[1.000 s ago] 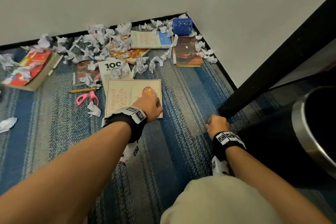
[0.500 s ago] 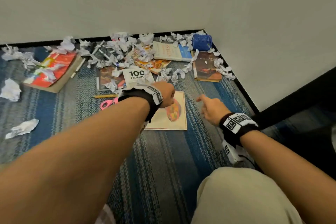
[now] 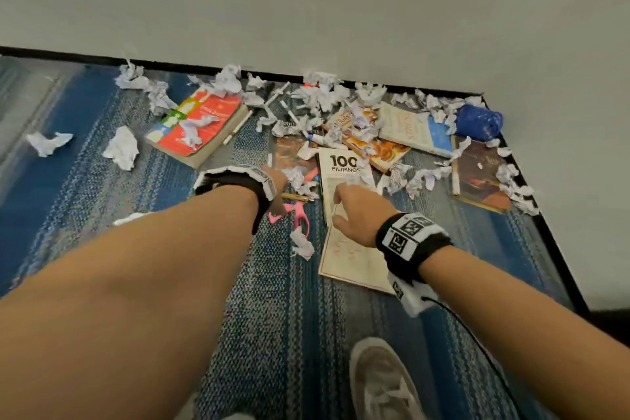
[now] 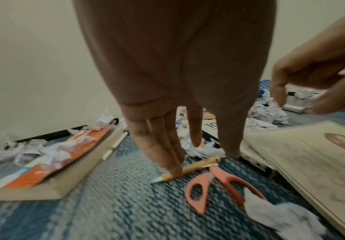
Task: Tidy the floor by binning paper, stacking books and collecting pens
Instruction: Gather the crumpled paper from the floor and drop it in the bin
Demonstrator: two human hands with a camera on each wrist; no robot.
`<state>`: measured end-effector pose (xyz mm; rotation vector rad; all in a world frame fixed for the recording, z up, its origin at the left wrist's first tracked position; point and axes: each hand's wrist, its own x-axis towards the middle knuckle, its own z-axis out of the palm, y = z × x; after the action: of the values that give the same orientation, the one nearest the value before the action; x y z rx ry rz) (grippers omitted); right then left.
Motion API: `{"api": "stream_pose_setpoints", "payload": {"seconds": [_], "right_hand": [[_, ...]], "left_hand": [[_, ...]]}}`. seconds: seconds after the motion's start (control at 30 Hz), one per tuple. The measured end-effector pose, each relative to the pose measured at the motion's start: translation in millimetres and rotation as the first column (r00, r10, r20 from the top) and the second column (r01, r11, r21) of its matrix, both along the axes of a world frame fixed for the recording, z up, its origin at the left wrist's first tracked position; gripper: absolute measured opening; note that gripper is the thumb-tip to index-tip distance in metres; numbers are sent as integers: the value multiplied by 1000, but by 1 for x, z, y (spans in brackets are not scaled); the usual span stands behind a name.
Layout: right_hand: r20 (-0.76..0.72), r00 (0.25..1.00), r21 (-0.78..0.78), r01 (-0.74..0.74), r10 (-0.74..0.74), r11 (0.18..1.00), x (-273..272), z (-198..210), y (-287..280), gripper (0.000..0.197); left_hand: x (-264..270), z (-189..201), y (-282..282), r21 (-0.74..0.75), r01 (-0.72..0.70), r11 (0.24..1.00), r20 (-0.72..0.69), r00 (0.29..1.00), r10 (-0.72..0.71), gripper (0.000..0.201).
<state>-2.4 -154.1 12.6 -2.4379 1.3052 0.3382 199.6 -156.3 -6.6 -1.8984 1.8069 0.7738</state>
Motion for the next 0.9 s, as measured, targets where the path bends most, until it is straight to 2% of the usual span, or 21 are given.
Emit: {"api": "stream_pose_setpoints", "payload": {"seconds": [0.07,0.13,0.23,0.3,0.37,0.5,0.6,0.67,0.73,0.77,0.83,0.9], "right_hand": [[2,999,13,37,-37,999,0,-31,-2,35],[1,994,-8,112,-112,994,-8,-53,-8,41],[58,973,-85,228,-223,970,-23,-75,-28,45],[97,956,-165,289,-276,943,-29,-84,-43,47],[119,931,-215,363,-344,907,-33,-91,-56,55],[88,908,-241,417,-409,876,-31,-104,-89,89],[66,920,-197,392,-387,898,-22,-113,-107,99],[50,921,-140,389,-386,911,-18,-119,-115,95],[25,916,-55,400,-399,915,-19,-119,-119,84],[-1,935,-47,353,-354,934,-22,-119,-121,73],[-63,981,-56,182,-185,982,-27,-117,-118,51],[-36,996,-72,78,-81,994,-35,-117,-119,39]], "left_hand": [[-23,-10,16,-53,26,998,-107,994,-32,44],[-46,-41,33,-56,-27,998,-195,981,16,53],[-70,-86,54,18,-141,990,-232,962,141,54],[-71,-100,53,-7,-196,981,-263,947,187,45],[-63,-102,42,-36,-238,971,-290,932,217,35],[-48,-82,11,-132,-351,927,-326,898,294,27],[-45,-71,-15,-284,-479,831,-330,862,385,38],[-45,-70,-32,-369,-547,752,-312,835,454,49],[-51,-78,-47,-383,-495,780,-180,868,463,76],[-55,-82,-52,-346,-473,810,-118,878,463,85],[-61,-89,-54,-245,-479,843,-71,876,478,81],[-70,-88,-55,-187,-480,857,-66,877,477,59]]}}
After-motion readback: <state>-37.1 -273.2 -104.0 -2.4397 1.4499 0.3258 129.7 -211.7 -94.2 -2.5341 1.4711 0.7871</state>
